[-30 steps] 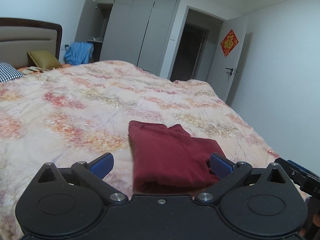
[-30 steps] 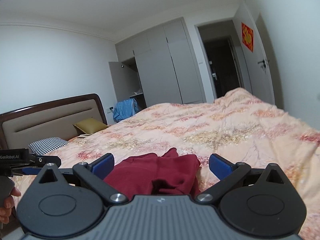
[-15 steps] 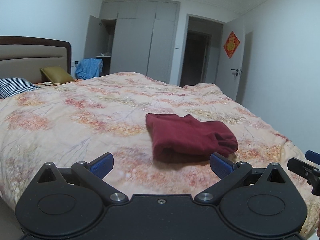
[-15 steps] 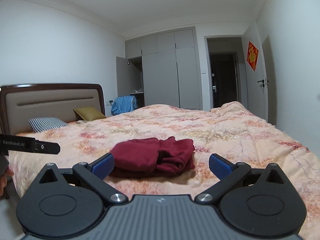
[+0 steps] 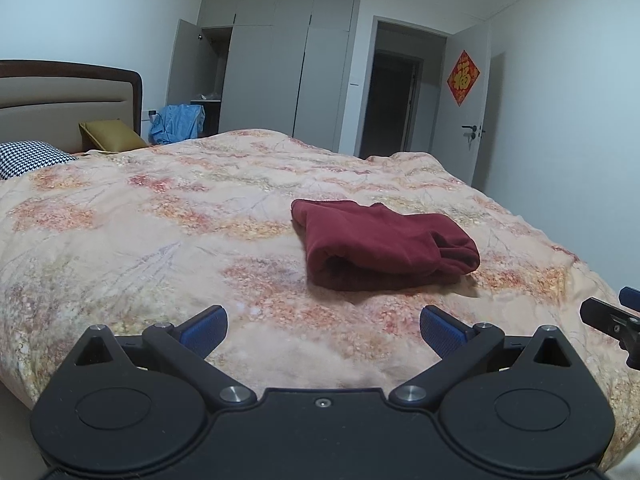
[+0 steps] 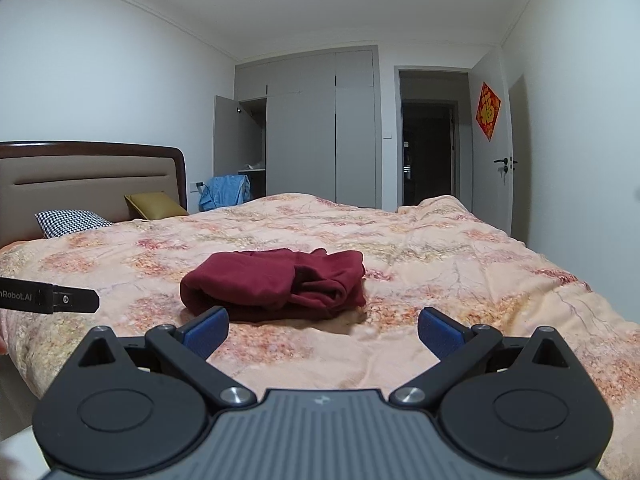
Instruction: Fold small clothes
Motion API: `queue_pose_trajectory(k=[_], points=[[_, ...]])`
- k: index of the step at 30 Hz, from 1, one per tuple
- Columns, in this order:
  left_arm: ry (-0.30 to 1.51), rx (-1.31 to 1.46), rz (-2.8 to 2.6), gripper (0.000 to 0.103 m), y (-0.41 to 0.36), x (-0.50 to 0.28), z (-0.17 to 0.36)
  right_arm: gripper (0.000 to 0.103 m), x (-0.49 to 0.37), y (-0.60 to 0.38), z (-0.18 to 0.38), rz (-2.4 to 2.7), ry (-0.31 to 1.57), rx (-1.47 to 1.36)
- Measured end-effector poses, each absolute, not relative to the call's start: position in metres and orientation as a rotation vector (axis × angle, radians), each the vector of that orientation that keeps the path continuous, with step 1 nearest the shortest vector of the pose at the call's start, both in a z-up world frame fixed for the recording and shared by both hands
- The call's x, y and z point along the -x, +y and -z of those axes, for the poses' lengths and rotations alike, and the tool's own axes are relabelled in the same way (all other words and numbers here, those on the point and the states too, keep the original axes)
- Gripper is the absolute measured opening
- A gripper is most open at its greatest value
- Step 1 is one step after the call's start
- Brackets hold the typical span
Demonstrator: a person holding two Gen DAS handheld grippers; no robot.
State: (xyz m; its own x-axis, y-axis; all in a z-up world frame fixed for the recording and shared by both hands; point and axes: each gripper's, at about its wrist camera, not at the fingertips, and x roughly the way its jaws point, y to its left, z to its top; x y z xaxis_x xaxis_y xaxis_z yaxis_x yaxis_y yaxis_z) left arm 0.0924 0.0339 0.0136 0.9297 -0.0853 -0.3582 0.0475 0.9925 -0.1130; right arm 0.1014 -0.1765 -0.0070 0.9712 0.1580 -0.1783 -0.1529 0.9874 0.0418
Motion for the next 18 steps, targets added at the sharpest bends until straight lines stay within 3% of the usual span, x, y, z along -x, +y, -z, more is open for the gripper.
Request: queue_pose_trajectory(k=[18], points=[[0.377,0.100,0.079,0.102,0.0305,-0.0889,-0.0131,0.103,-0.1005,-0.1769,0.0079,-0.158,0.186,-0.028]])
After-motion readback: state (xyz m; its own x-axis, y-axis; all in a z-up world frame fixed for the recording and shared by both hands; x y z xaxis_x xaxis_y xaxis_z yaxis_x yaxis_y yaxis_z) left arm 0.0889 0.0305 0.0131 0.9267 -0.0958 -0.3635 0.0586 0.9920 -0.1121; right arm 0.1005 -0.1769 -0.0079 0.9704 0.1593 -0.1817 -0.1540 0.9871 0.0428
